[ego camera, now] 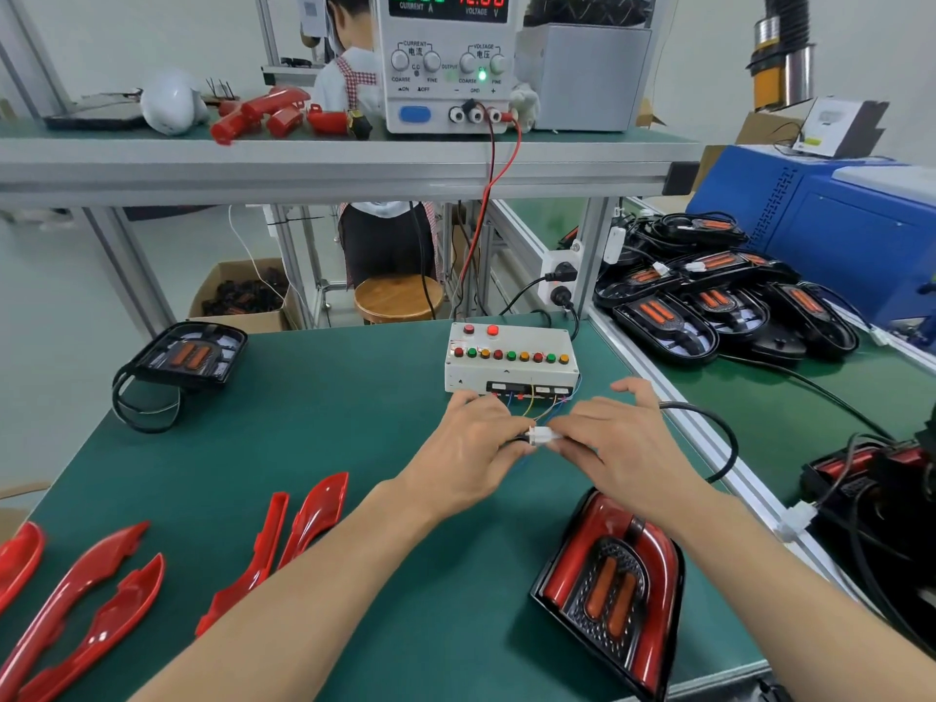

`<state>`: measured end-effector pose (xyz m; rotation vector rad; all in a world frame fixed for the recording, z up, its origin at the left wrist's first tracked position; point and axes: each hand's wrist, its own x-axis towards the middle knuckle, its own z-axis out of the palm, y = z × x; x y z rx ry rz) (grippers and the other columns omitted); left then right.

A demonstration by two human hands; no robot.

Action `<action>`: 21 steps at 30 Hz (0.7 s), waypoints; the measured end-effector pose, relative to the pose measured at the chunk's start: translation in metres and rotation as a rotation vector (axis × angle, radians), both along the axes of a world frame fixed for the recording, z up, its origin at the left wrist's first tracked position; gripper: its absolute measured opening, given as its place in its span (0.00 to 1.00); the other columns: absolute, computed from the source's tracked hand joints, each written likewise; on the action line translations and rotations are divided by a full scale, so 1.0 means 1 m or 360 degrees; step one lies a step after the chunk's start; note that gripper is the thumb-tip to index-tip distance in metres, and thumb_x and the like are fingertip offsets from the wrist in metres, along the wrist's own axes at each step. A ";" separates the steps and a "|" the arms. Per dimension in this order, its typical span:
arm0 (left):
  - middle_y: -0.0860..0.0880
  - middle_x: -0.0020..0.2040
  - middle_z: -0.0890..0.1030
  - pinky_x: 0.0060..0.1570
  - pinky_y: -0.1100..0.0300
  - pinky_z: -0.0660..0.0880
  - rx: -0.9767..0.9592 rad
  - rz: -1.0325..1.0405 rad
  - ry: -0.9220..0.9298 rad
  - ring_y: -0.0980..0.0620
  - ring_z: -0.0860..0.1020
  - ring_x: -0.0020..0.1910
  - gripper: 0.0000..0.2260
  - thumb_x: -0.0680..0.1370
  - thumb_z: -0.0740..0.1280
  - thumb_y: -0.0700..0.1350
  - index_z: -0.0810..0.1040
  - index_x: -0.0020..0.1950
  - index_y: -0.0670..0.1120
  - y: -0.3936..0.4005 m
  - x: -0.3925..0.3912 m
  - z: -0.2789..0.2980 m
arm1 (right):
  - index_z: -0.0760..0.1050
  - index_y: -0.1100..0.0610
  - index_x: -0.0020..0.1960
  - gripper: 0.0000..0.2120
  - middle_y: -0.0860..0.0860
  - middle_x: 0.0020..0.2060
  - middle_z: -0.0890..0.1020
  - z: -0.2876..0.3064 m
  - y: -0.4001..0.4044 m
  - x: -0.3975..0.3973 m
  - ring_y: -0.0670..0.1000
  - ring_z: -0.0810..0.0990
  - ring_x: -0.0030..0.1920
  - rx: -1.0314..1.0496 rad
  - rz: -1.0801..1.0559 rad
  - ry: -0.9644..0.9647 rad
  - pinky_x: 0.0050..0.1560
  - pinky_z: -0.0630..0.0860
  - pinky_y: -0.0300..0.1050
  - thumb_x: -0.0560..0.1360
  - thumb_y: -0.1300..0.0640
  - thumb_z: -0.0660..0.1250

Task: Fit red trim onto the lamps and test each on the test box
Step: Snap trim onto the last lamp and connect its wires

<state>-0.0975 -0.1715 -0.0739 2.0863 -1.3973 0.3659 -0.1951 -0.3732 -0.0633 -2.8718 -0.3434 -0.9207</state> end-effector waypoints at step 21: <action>0.54 0.48 0.84 0.67 0.49 0.64 0.0104 0.0122 0.0011 0.51 0.77 0.56 0.10 0.80 0.69 0.46 0.83 0.60 0.48 0.019 0.001 -0.025 | 0.82 0.44 0.57 0.09 0.41 0.55 0.82 0.016 0.033 -0.089 0.41 0.79 0.57 0.0736 -0.0320 -0.0243 0.63 0.71 0.33 0.79 0.47 0.67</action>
